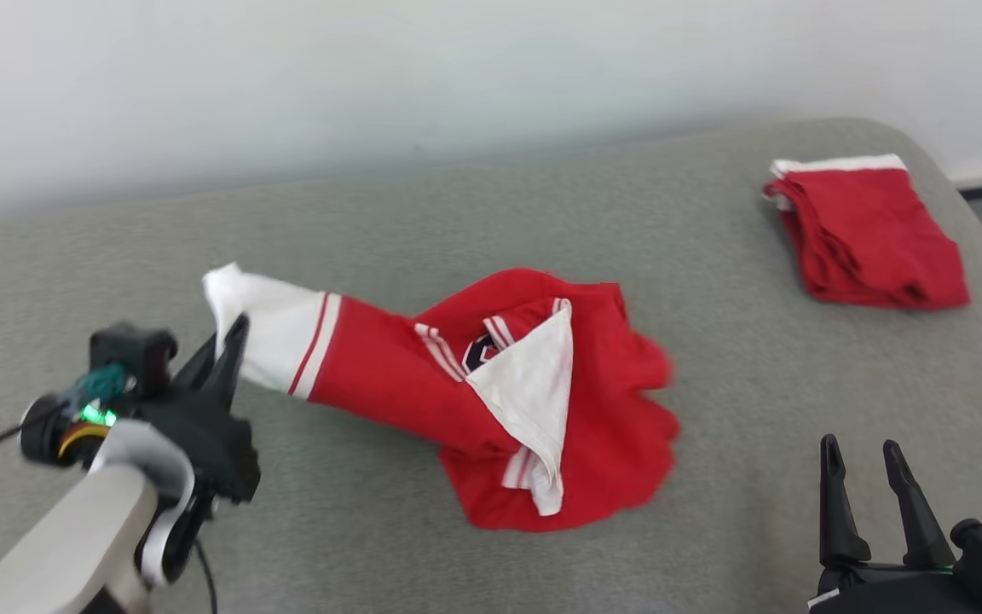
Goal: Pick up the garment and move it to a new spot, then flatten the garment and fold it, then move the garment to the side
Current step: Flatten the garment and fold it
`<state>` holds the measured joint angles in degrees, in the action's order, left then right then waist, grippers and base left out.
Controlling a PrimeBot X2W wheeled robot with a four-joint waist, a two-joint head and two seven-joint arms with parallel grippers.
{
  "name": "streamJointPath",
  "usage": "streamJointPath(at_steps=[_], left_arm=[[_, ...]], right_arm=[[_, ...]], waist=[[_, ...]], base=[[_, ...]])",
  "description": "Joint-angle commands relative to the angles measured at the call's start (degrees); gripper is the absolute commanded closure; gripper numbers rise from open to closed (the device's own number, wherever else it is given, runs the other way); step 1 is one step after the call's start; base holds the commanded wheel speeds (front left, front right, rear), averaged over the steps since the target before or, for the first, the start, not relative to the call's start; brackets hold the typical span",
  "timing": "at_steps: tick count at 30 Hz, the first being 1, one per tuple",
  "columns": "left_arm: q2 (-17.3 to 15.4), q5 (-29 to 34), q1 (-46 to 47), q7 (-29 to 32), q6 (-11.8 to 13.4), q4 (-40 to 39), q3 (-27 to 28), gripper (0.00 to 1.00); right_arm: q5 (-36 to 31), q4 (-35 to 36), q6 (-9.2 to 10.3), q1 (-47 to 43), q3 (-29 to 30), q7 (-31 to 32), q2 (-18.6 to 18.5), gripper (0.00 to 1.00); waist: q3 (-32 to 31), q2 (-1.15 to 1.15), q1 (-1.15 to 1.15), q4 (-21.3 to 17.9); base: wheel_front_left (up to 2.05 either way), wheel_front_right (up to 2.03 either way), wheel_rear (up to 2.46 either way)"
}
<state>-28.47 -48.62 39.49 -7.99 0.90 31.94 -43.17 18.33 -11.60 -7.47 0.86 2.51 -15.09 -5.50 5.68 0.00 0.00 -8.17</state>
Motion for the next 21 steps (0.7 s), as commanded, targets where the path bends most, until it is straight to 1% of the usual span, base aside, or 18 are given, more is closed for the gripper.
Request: streamJointPath(at_steps=[1,5,6,10,13,17,21], left_arm=[[-1.92,-0.78,-3.69,-0.5,1.96,-3.15,0.83,1.0],[-5.18,-3.45,-11.35,-1.49,6.78,-10.53,3.38,1.0],[-5.18,-3.45,-11.35,-1.49,6.78,-10.53,3.38,1.0],[-7.44,-6.39,-19.5,-3.06,11.03,-16.0,5.83,1.0],[-8.09,-8.02,-24.97,-4.25,13.37,-18.56,7.22,1.0],[-7.44,-9.71,-30.62,-5.34,15.36,-20.48,8.15,1.0],[-5.56,-9.71,-33.45,-5.99,15.59,-19.81,7.36,1.0]], right_arm=[[-0.32,0.27,-0.07,-1.04,0.37,-0.03,0.0,0.0],[-0.52,0.73,-0.07,-1.8,0.78,0.15,0.12,0.0],[-0.52,0.73,-0.07,-1.8,0.78,0.15,0.12,0.0],[-0.78,1.2,-0.07,-2.21,0.98,0.59,0.17,0.0],[-0.84,1.58,-0.07,-2.26,1.09,0.91,-0.04,0.0],[-0.86,2.14,-0.07,-2.44,1.37,1.29,-0.44,0.0],[-0.84,2.49,-0.07,-2.71,1.46,1.86,-0.69,0.0]], waist=[[-2.99,0.0,0.0,5.18],[-3.34,0.0,0.0,7.04],[-3.34,0.0,0.0,7.04],[-3.46,0.0,0.0,8.24],[-3.47,0.0,0.0,8.69],[-3.45,0.0,0.0,9.04],[-3.47,0.0,0.0,9.26]], base=[[0.0,0.0,0.0],[0.0,0.0,0.0],[0.0,0.0,0.0],[0.0,0.0,0.0],[0.0,0.0,0.0],[0.0,0.0,0.0],[0.0,0.0,0.0]])
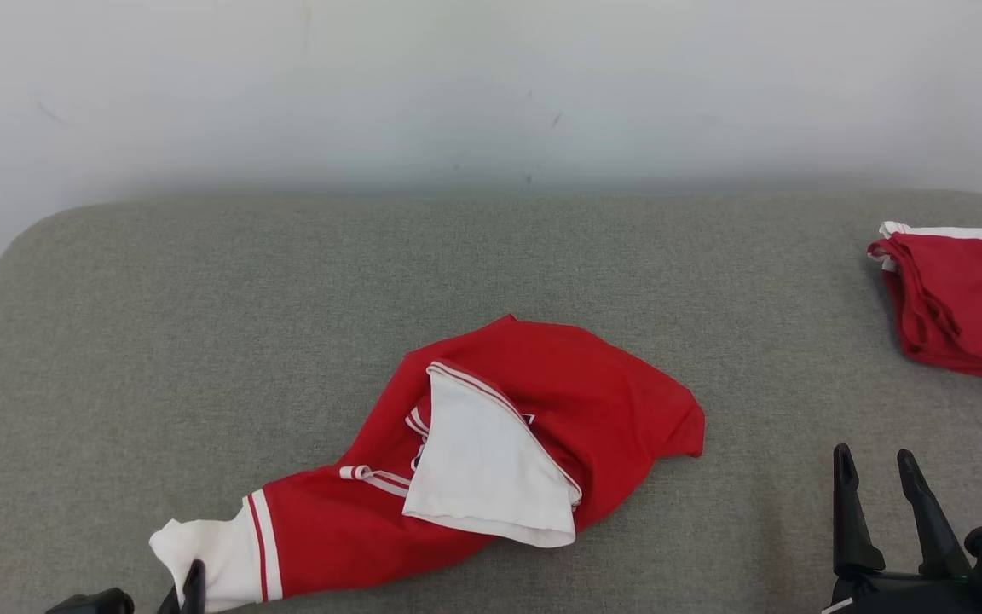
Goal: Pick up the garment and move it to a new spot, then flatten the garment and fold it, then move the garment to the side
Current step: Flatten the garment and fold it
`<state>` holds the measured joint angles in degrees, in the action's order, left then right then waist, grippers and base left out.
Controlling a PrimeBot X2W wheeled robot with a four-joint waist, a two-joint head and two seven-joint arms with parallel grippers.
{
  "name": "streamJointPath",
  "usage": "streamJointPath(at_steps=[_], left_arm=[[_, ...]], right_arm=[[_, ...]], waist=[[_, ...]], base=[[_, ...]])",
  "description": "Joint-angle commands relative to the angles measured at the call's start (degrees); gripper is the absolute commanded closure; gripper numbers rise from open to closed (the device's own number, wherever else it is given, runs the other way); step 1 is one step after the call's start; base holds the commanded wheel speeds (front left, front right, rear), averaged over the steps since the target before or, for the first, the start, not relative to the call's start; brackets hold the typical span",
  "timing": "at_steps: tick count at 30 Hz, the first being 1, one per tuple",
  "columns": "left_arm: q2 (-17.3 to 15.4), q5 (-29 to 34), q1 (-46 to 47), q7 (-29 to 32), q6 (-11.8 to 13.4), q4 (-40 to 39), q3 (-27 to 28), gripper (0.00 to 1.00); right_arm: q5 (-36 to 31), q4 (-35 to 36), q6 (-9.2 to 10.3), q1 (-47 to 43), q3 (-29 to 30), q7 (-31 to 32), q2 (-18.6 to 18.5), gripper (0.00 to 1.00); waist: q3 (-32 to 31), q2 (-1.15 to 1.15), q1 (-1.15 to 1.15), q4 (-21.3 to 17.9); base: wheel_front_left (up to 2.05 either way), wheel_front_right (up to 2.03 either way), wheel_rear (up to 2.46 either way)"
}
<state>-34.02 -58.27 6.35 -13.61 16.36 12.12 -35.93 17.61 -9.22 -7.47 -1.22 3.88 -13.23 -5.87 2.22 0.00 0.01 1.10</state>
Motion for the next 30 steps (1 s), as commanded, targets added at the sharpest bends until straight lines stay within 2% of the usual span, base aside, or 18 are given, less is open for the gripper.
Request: streamJointPath(at_steps=[1,2,3,8,13,19,26,30], left_arm=[[0.21,0.79,-0.31,-0.54,0.24,0.44,-0.09,0.58],[0.64,1.32,-0.14,-0.81,0.25,0.83,0.0,0.17],[1.23,1.54,0.08,-1.03,0.16,1.13,0.34,0.0],[2.69,5.82,1.6,-1.63,-0.4,0.47,4.47,0.0],[5.77,13.38,0.08,-1.58,-0.68,-3.45,10.92,0.0],[10.27,20.63,-2.04,-1.6,-3.0,-6.13,17.03,0.0],[13.97,26.93,-3.65,-1.61,-5.94,-6.78,20.19,0.0],[15.02,29.72,-4.59,-1.61,-6.61,-6.66,21.13,0.0]], right_arm=[[-0.17,0.18,-0.07,-0.6,0.04,0.03,-0.32,0.0],[-0.22,0.23,-0.07,-0.59,0.01,0.25,-0.34,0.0],[-0.28,0.33,-0.07,-0.61,0.05,0.44,-0.36,0.0],[-0.53,0.67,-0.07,-1.01,0.45,0.87,-0.62,0.0],[-0.66,1.09,-0.07,-1.59,0.53,1.31,-0.65,0.0],[-0.71,1.7,-0.07,-2.29,0.46,1.7,-0.76,0.0],[-0.52,2.11,-0.07,-3.6,0.87,1.91,-0.8,0.0],[-0.53,2.19,-0.07,-4.44,1.21,1.96,-0.48,0.0]], waist=[[-0.06,0.0,-0.01,-0.03],[-0.18,0.0,-0.01,-0.02],[-0.33,0.0,-0.01,-0.01],[-1.64,0.0,-0.01,-0.24],[-2.88,0.0,-0.01,-0.94],[-4.0,0.0,-0.01,-2.0],[-4.87,0.0,-0.01,-2.82],[-5.11,0.0,-0.01,-2.95]], base=[[0.0,0.0,0.0],[0.0,0.0,0.0],[0.0,0.0,0.0],[0.0,0.0,0.0],[0.0,0.0,0.0],[0.0,0.0,0.0],[0.0,0.0,0.0],[0.0,0.0,0.0]])
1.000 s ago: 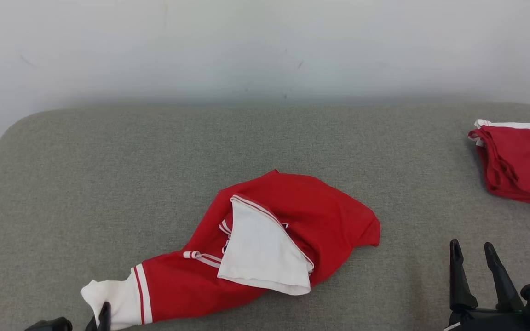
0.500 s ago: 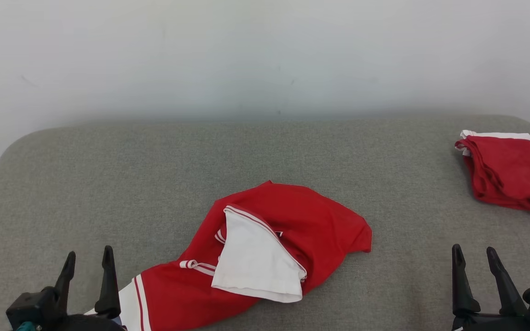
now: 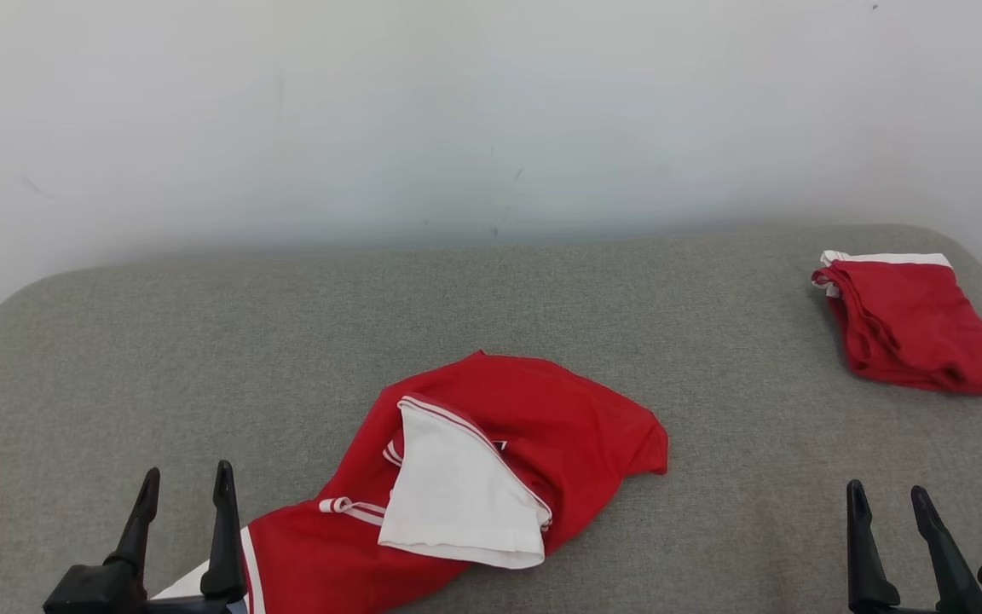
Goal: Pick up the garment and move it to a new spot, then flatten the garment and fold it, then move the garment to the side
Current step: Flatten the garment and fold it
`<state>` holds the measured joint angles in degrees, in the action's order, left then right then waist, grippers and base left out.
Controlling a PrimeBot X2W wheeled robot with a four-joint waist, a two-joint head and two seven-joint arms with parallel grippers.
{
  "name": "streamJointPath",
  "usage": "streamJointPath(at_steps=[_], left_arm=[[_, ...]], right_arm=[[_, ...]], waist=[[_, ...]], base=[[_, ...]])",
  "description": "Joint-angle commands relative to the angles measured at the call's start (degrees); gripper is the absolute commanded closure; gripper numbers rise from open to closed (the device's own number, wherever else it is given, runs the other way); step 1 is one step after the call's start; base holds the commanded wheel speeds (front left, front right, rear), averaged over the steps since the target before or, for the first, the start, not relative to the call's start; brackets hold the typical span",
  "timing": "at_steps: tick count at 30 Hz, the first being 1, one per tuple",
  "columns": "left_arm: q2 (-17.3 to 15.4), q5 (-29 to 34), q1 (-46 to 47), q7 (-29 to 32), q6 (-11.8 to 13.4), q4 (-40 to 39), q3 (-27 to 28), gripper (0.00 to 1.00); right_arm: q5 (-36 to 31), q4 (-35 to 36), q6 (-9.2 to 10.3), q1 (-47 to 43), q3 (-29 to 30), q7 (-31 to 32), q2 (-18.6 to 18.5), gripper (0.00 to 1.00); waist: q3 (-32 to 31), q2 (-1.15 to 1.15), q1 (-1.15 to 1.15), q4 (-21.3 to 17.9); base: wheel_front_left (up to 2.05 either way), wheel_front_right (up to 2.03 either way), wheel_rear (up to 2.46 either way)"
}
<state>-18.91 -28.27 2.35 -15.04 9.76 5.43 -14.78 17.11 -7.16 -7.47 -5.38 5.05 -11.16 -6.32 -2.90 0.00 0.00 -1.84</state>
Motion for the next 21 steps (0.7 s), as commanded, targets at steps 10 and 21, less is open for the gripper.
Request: streamJointPath(at_steps=[10,21], left_arm=[[2.29,4.35,-3.37,-0.18,-2.32,0.87,2.67,0.0],[3.76,5.16,-2.87,-0.19,-5.3,2.27,2.82,0.0]], right_arm=[[0.18,-0.39,-0.07,-1.45,0.13,-0.05,0.59,0.0],[0.24,-1.39,-0.07,2.04,-4.27,1.18,-2.65,0.0]], waist=[[-0.24,0.0,0.0,0.3],[-0.39,0.0,0.0,2.55]], base=[[0.0,0.0,0.0],[0.0,0.0,0.0]])
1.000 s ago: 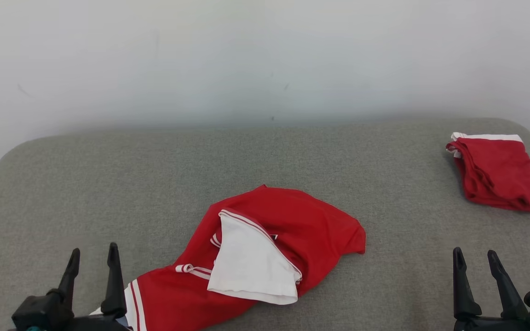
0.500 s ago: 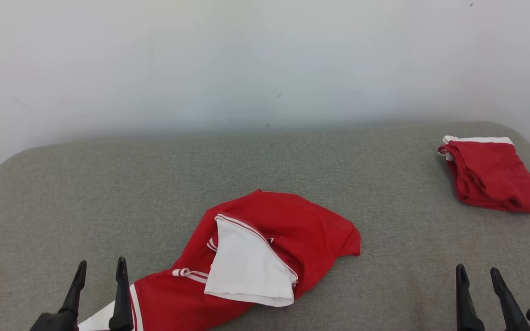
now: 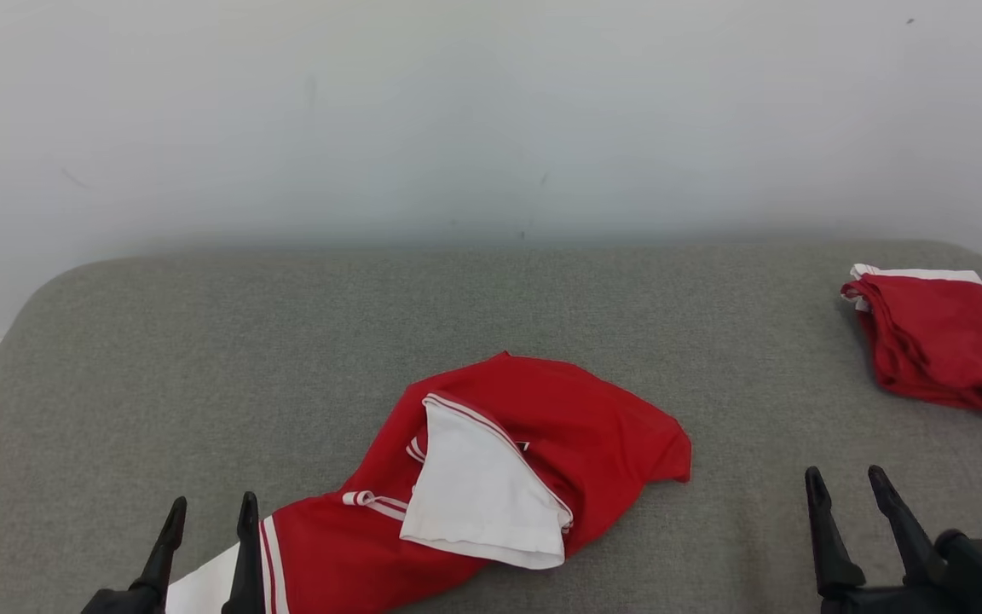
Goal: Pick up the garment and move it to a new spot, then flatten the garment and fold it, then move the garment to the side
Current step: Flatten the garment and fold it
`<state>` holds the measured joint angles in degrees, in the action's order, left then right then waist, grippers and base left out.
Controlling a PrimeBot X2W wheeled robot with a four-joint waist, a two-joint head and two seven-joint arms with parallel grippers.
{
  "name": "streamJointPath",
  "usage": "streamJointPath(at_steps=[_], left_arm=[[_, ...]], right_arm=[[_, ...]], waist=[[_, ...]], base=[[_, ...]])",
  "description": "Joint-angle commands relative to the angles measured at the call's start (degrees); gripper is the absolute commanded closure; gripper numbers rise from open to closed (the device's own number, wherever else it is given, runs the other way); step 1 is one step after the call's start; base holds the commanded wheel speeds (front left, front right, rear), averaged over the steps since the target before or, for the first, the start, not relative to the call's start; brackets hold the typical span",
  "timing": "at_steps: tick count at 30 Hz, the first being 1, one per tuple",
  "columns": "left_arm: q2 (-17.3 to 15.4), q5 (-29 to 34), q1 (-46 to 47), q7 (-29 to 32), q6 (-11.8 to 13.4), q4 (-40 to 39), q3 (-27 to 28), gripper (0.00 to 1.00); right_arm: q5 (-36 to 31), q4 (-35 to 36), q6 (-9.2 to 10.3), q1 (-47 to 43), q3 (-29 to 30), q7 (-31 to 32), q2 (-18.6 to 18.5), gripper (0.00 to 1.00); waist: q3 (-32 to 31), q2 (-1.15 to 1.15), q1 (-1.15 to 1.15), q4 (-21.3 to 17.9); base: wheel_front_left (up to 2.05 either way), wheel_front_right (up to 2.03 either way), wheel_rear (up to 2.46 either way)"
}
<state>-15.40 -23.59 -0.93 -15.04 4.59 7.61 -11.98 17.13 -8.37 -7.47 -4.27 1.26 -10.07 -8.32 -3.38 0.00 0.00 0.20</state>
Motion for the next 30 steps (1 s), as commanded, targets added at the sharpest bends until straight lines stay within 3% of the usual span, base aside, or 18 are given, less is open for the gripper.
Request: streamJointPath(at_steps=[1,6,12,30], left_arm=[[0.3,0.39,0.73,-0.19,-0.48,0.14,0.12,0.0],[0.63,0.73,1.99,-0.19,-1.26,0.95,-0.03,0.0],[1.73,1.83,3.08,-0.19,-1.86,2.1,-0.64,0.0],[4.95,3.66,7.56,-0.18,-4.04,4.61,-1.57,0.0]], right_arm=[[0.27,-0.62,-0.07,1.76,-1.32,0.33,-1.28,0.0],[0.99,-4.93,-0.07,7.73,-5.39,1.15,-3.51,0.0],[1.53,-17.65,-0.07,16.93,-9.94,1.74,-5.5,0.0],[4.34,-49.47,-0.07,32.1,-14.01,-0.94,-6.6,0.0]], waist=[[0.16,0.0,0.0,0.81],[0.72,0.0,0.0,2.83],[2.12,0.0,0.0,6.8],[6.22,0.0,0.0,14.16]], base=[[0.0,0.0,0.0],[0.0,0.0,0.0],[0.0,0.0,0.0],[0.0,0.0,0.0]])
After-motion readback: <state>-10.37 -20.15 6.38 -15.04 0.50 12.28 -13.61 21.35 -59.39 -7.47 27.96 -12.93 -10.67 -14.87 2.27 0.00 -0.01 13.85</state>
